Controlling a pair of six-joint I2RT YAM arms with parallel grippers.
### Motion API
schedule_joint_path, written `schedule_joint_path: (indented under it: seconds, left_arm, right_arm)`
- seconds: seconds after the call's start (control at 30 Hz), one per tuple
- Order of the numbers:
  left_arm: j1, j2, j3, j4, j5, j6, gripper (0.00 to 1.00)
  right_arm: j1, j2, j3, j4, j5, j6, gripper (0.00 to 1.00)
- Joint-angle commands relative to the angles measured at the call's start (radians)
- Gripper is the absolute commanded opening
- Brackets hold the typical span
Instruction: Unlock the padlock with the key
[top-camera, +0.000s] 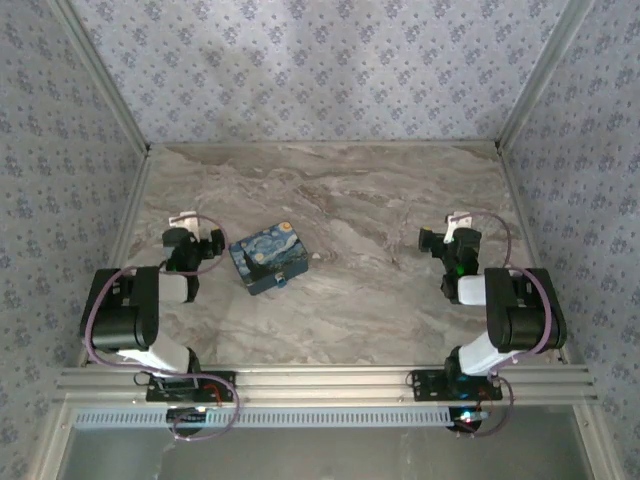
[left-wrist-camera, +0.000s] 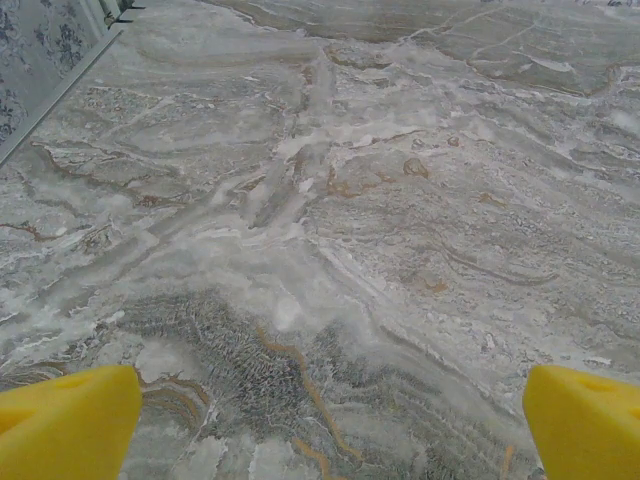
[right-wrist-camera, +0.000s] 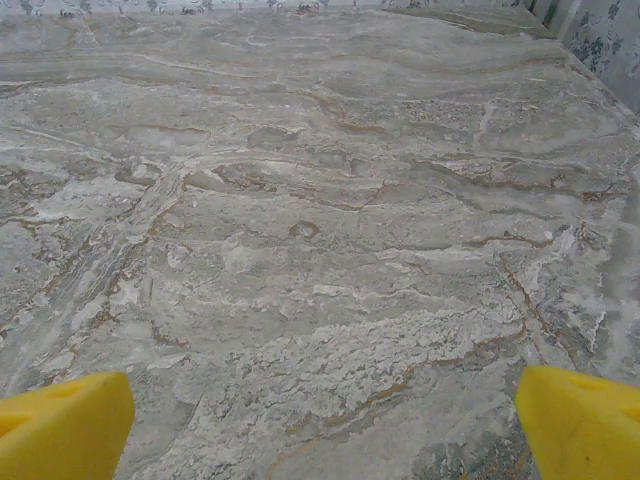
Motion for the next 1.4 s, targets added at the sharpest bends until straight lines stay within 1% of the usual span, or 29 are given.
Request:
schedule_joint_path:
  seconds: [0.0,0.6,0.63,0.67,0.73,0.77,0.8,0.87,0.93,1.0,1.03,1.07,1.1,1.13,1.2,1.23,1.27,1.3,1.37]
  left_arm:
    - [-0.003,-0.011,0.022,0.003,0.020,0.014,0.98]
    - [-0.001,-0.011,0.023,0.002,0.019,0.012,0.98]
    - [-0.002,-0.013,0.021,0.006,0.018,0.011,0.98]
    - [0.000,-0.028,0.027,-0.009,-0.006,-0.001,0.98]
    - [0.003,-0.090,0.064,-0.131,-0.065,-0.028,0.98]
    - [0.009,-0.121,0.086,-0.198,-0.070,-0.036,0.98]
    - [0.009,-0.151,0.104,-0.255,-0.077,-0.043,0.98]
    - [0.010,-0.203,0.124,-0.329,-0.078,-0.058,0.98]
    - [0.013,-0.255,0.151,-0.422,-0.080,-0.146,0.98]
    - [0.024,-0.301,0.203,-0.577,-0.145,-0.354,0.98]
    - [0.044,-0.312,0.221,-0.614,-0.077,-0.397,0.98]
    - [0.060,-0.322,0.235,-0.633,0.001,-0.434,0.98]
    - [0.061,-0.333,0.248,-0.659,0.046,-0.473,0.98]
    - [0.061,-0.342,0.254,-0.670,0.091,-0.498,0.98]
    - [0.054,-0.365,0.285,-0.756,0.159,-0.544,0.98]
    - [0.049,-0.374,0.298,-0.795,0.182,-0.562,0.98]
    - [0.035,-0.383,0.308,-0.826,0.216,-0.576,0.97]
    - [0.014,-0.395,0.313,-0.857,0.250,-0.582,0.95]
    - [-0.046,-0.424,0.321,-0.918,0.265,-0.579,0.95]
  right_arm:
    - [-0.001,-0.008,0.019,-0.005,-0.010,-0.019,1.00]
    - [-0.001,-0.010,0.017,0.002,-0.010,-0.019,1.00]
    - [0.001,-0.021,0.030,-0.023,-0.009,-0.021,1.00]
    - [0.009,-0.057,0.066,-0.115,-0.012,-0.033,1.00]
    - [0.020,-0.121,0.169,-0.358,-0.005,-0.031,1.00]
    - [0.019,-0.142,0.211,-0.448,-0.019,-0.021,1.00]
    - [0.019,-0.164,0.236,-0.498,-0.037,-0.004,1.00]
    - [0.019,-0.216,0.246,-0.533,-0.086,0.044,1.00]
    - [0.004,-0.263,0.269,-0.600,-0.110,0.203,1.00]
    - [-0.023,-0.281,0.346,-0.852,-0.055,0.471,1.00]
    - [-0.045,-0.267,0.373,-0.908,-0.124,0.507,1.00]
    - [-0.078,-0.246,0.389,-0.908,-0.238,0.488,0.97]
    - [-0.092,-0.234,0.391,-0.905,-0.316,0.497,0.89]
    - [-0.087,-0.236,0.385,-0.902,-0.338,0.502,0.85]
    - [-0.052,-0.265,0.377,-0.928,-0.347,0.485,0.84]
    - [-0.032,-0.268,0.393,-0.983,-0.330,0.473,0.83]
    - [-0.008,-0.263,0.429,-1.065,-0.311,0.453,0.78]
    - [0.012,-0.248,0.459,-1.143,-0.304,0.437,0.71]
    - [0.047,-0.224,0.478,-1.224,-0.316,0.422,0.57]
